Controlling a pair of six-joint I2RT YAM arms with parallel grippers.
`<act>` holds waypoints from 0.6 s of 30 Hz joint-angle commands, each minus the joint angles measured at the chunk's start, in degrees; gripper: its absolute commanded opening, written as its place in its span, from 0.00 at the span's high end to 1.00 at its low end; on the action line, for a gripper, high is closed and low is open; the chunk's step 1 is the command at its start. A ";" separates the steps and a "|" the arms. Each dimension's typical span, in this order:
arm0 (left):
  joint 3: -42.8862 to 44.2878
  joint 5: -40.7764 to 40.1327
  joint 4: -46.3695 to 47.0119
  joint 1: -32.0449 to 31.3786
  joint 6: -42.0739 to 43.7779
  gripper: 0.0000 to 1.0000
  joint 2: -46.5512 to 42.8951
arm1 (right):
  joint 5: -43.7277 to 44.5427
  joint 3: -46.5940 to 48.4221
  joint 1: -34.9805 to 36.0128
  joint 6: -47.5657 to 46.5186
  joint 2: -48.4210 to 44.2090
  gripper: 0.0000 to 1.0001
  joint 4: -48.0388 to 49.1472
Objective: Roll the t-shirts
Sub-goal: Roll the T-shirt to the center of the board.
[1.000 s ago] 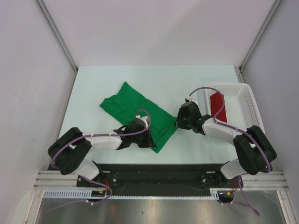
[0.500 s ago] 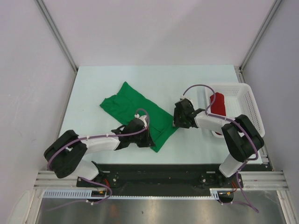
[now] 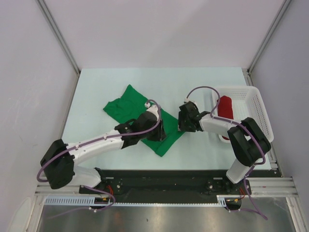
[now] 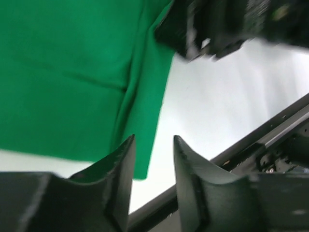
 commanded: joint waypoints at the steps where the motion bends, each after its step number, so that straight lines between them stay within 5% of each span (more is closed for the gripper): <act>1: 7.27 -4.42 0.03 -1.73 4.22 0.62 8.06 | 2.69 1.09 0.10 -2.30 1.99 0.47 -1.57; 18: 6.84 -4.34 10.59 -2.00 0.01 0.80 24.60 | -1.44 3.46 -2.01 -2.66 2.34 0.47 -3.24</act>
